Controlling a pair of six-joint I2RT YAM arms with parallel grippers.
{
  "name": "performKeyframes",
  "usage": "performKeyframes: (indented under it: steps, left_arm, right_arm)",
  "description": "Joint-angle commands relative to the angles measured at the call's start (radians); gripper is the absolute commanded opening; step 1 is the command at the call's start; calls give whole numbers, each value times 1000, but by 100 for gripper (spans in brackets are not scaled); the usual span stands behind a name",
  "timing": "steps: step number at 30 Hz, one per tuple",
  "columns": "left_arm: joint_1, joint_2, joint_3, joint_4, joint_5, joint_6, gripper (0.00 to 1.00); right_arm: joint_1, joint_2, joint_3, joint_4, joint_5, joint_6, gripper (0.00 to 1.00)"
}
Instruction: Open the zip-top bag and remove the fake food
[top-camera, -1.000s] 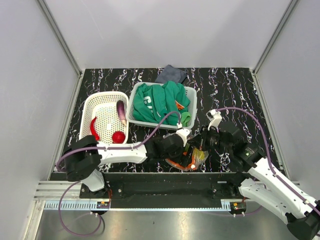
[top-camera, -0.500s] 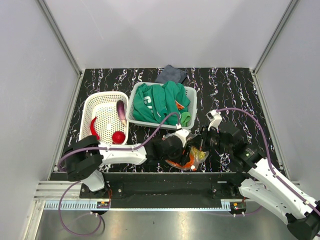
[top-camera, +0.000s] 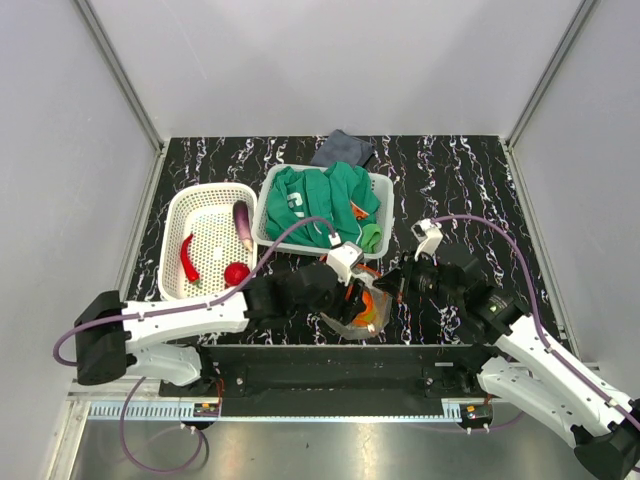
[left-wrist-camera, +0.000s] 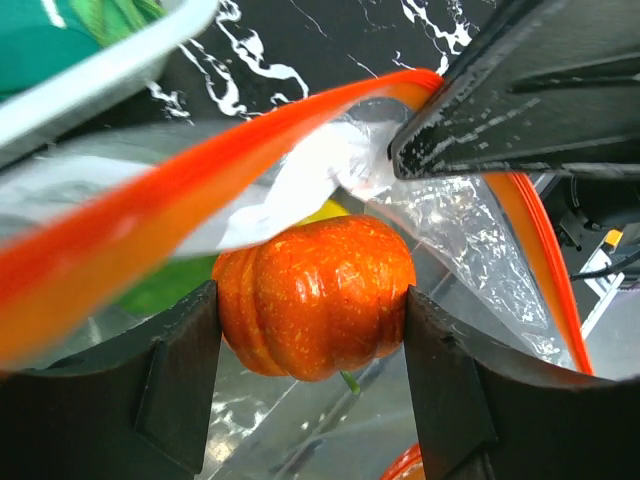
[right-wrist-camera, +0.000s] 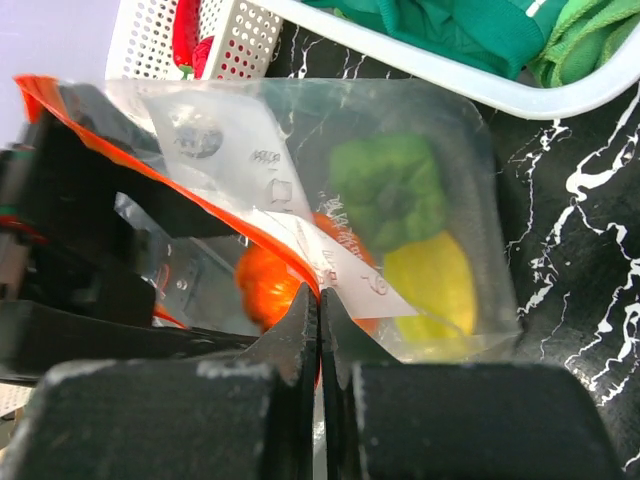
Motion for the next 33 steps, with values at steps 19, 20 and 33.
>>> performKeyframes:
  steps: [19,20,33]
  left_arm:
    - [3,185,429,-321,109,4,0]
    - [3,180,435,-323,110,4,0]
    - [3,-37,452,-333,124,125,0]
  right_arm:
    - [7,59,123,47,-52,-52,0]
    - [7,59,123,45,-50,-58,0]
    - [7,30,101,24,-24,-77,0]
